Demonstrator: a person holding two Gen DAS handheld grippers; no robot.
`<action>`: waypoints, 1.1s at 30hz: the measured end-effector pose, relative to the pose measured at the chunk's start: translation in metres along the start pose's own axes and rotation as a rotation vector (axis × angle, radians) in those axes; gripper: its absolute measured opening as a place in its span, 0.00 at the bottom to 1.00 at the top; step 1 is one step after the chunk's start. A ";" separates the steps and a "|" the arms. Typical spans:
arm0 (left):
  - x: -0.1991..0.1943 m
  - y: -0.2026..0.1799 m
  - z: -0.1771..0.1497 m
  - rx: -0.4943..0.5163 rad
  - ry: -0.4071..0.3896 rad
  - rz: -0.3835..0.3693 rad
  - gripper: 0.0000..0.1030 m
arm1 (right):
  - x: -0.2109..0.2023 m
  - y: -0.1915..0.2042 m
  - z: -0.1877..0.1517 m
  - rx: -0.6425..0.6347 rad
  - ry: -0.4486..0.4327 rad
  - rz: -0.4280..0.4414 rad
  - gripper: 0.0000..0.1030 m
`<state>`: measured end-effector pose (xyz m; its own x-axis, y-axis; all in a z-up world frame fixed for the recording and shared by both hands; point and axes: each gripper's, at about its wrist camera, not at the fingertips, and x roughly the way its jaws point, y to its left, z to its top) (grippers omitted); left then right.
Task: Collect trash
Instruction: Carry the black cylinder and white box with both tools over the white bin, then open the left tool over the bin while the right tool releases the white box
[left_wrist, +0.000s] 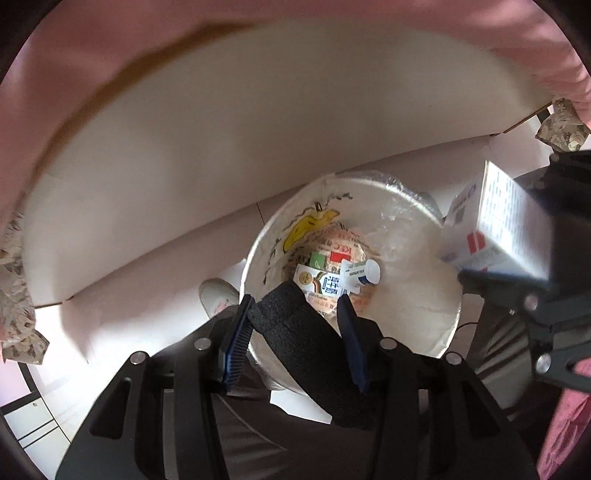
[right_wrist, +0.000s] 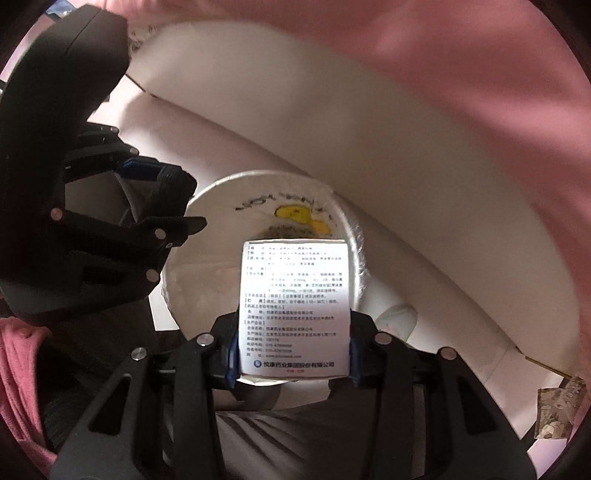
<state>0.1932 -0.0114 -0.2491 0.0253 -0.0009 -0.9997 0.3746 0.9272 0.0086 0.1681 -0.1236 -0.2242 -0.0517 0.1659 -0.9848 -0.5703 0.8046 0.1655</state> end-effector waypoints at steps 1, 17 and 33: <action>0.005 0.000 0.000 -0.001 0.010 -0.002 0.47 | 0.005 0.002 0.000 -0.003 0.013 0.001 0.43; 0.082 0.006 0.003 -0.076 0.171 -0.060 0.47 | 0.082 -0.002 0.010 0.063 0.222 0.040 0.43; 0.118 0.010 0.009 -0.136 0.251 -0.071 0.66 | 0.125 -0.013 0.014 0.146 0.330 0.021 0.58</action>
<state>0.2088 -0.0053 -0.3672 -0.2331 0.0090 -0.9724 0.2387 0.9699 -0.0482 0.1803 -0.1051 -0.3484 -0.3376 0.0089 -0.9412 -0.4443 0.8800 0.1677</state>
